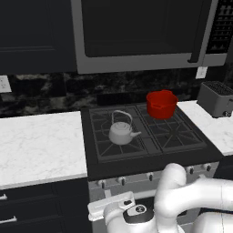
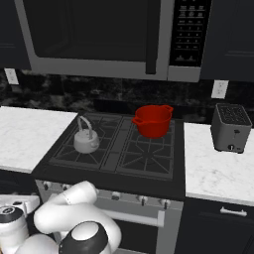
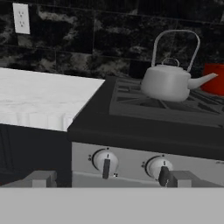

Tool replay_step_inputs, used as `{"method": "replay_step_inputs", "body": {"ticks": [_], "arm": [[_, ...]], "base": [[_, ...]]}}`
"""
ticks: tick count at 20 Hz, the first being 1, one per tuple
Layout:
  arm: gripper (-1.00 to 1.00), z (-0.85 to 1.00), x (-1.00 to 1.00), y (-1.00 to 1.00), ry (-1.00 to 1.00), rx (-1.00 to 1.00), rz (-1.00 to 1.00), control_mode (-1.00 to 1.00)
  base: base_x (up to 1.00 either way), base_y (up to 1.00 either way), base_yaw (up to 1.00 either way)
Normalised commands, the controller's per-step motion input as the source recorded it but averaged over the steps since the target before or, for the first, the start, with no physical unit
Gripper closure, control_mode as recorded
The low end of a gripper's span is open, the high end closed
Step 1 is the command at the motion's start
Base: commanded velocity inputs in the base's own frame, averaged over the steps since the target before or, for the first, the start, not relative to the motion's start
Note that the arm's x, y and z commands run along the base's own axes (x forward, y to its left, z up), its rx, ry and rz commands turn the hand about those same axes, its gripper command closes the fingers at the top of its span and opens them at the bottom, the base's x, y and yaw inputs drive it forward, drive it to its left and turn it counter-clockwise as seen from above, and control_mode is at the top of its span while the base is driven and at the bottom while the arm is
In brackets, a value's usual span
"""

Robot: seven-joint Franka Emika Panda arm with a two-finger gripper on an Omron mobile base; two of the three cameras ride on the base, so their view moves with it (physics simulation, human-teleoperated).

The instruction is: Pick the kettle from the counter and place it on a stove burner. Then turn the burner on.

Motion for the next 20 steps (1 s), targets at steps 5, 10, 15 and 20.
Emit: {"method": "replay_step_inputs", "body": {"ticks": [5,10,15,20], "arm": [[-1.0,-0.11,0.07,0.0,-0.11,0.0,0.0,-1.0],[-1.0,-0.26,0.18,-0.06,-0.07,-0.01,0.0,-1.0],[-1.0,-0.04,0.33,-0.04,-0.01,0.0,-0.01,-1.0],[-1.0,0.0,0.39,-0.11,0.0,0.0,-0.02,-1.0]], "base": [[0.0,0.0,0.0],[0.0,0.0,0.0],[0.0,0.0,0.0],[0.0,0.0,0.0]]}}
